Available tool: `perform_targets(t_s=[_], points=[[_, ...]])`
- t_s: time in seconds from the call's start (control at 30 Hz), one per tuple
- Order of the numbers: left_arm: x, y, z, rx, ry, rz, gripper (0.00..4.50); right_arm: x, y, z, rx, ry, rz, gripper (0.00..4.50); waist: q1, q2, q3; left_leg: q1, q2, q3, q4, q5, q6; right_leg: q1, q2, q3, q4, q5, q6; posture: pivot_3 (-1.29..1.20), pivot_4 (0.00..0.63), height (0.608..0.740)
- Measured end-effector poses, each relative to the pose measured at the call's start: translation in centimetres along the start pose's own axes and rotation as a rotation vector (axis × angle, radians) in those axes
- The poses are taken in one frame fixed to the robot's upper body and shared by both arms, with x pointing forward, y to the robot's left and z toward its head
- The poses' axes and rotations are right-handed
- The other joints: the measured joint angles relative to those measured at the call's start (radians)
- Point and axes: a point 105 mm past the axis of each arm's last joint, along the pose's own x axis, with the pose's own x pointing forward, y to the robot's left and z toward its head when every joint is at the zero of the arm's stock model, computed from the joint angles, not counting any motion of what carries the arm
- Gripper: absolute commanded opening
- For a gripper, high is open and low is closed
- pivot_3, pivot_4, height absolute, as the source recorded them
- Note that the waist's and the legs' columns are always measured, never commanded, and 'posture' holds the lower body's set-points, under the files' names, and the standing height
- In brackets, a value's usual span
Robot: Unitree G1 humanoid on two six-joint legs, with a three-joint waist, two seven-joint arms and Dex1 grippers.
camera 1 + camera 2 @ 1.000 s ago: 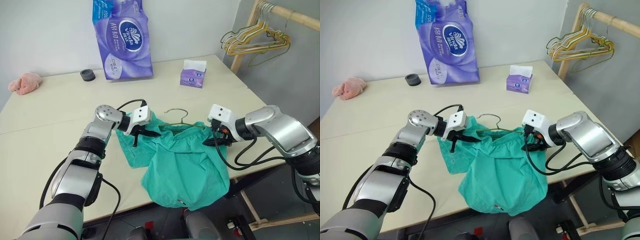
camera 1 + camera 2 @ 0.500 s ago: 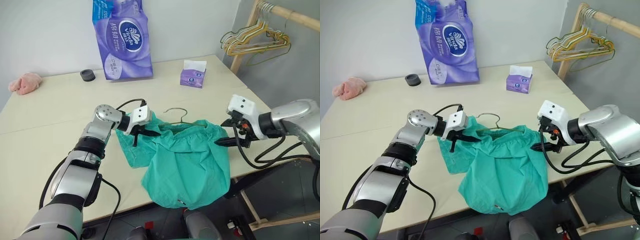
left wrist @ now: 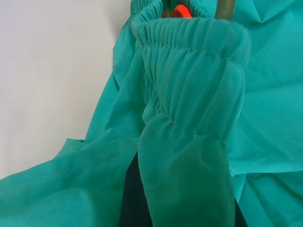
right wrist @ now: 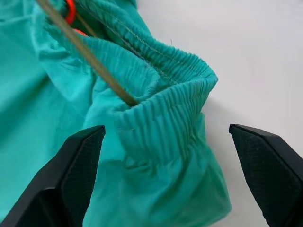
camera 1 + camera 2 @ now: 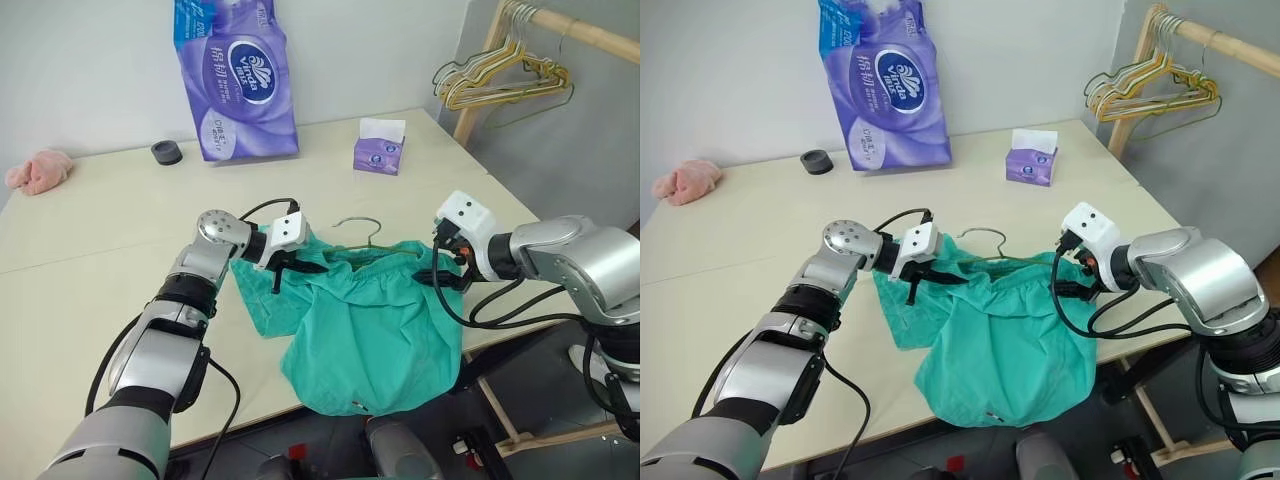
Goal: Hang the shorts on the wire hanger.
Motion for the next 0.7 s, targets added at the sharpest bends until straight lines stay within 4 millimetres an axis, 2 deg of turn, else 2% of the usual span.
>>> perform_targets(t_s=[0.3,0.5,0.7], points=[[0.0,0.0,-0.1,-0.005,0.003,-0.001,0.00,1.3,0.8,-1.4,-0.004,0.061,0.097,4.47,-0.006,0.000,0.000,0.000,0.000,0.000,0.000,0.000,0.000,0.000,0.000,0.000,0.000,0.000,0.000,-0.33,0.058,0.740],[-0.1,0.0,-0.2,-0.005,0.005,-0.003,0.00,2.3,0.9,-0.6,-0.042,0.049,0.114,2.57,-0.009,0.000,0.000,0.000,0.000,-0.001,0.000,0.000,0.000,0.000,0.000,-0.001,0.000,0.000,0.000,-0.32,0.056,0.740],[-0.2,-0.1,-0.3,-0.007,0.009,-0.006,0.00,2.5,0.5,-0.7,-0.059,0.050,0.099,0.46,-0.009,0.000,0.000,0.000,0.000,-0.001,0.000,0.000,0.000,0.000,0.000,-0.001,0.000,0.000,0.000,-0.32,0.056,0.740]])
